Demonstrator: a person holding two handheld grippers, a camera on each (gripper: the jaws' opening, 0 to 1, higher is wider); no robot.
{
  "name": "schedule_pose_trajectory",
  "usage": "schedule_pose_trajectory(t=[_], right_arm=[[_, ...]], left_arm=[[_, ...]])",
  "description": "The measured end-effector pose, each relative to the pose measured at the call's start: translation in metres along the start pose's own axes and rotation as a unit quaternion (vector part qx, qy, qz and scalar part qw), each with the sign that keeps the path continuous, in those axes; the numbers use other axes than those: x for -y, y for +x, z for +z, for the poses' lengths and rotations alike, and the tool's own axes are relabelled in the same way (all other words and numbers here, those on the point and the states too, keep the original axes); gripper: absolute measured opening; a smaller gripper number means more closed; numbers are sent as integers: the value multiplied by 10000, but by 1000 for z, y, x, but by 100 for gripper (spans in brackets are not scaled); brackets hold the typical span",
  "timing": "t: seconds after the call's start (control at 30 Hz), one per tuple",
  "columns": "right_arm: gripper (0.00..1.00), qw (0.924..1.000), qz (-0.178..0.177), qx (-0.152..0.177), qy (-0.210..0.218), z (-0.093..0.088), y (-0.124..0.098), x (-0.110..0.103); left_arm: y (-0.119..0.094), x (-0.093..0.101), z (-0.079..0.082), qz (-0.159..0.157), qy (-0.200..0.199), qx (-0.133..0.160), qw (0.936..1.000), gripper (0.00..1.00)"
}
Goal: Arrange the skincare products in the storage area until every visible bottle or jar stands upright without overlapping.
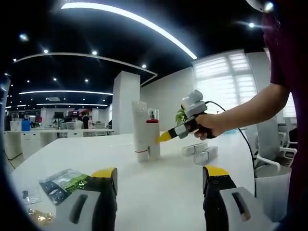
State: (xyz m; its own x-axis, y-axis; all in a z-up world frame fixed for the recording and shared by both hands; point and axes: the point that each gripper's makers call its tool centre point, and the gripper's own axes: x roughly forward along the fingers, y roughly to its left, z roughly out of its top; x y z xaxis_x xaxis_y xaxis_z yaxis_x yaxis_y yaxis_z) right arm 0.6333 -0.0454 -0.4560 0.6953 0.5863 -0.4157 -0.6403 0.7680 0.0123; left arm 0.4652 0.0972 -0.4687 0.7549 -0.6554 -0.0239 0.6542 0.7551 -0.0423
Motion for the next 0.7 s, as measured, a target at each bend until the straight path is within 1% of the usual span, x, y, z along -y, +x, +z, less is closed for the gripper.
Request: schedule_pose_trajectory(t=[0.07,0.13,0.2,0.3,0.33,0.47,0.5,0.53,0.57,0.67,0.7], right_arm=[[20,10000,-57,24,-48,1,-4,1],[22,9997,-128,109,-169,6,-11,3],[23,9993,-197,196,-240,11,-26,8],[23,9987,-336,344,-169,17,-48,21],[24,9986,-376,347,-159,17,-54,26],[25,9985,-484,197,-185,10,-77,46],[25,9985,-482,106,-233,5,-83,50],[25,9986,-470,79,-237,4,-85,51],[25,9989,-401,-62,-229,-3,-89,53],[25,9989,-402,-143,-207,-10,-96,59],[26,9992,-328,-192,-102,-14,-99,59]], left_arm=[[0,0,0,-3,-3,2,10000,74],[0,0,0,3,-12,3,10000,74],[0,0,1,1,-35,16,10000,74],[-1,0,1,-13,-49,22,10000,74],[-1,0,1,-18,-55,26,10000,74],[0,1,1,-59,-110,24,9999,74],[0,1,1,-64,-116,26,9999,74],[0,1,1,-68,-119,27,9999,74],[0,2,1,-71,-116,25,9999,74],[0,2,1,-81,-131,16,9999,74],[0,2,1,-83,-136,16,9999,74]])
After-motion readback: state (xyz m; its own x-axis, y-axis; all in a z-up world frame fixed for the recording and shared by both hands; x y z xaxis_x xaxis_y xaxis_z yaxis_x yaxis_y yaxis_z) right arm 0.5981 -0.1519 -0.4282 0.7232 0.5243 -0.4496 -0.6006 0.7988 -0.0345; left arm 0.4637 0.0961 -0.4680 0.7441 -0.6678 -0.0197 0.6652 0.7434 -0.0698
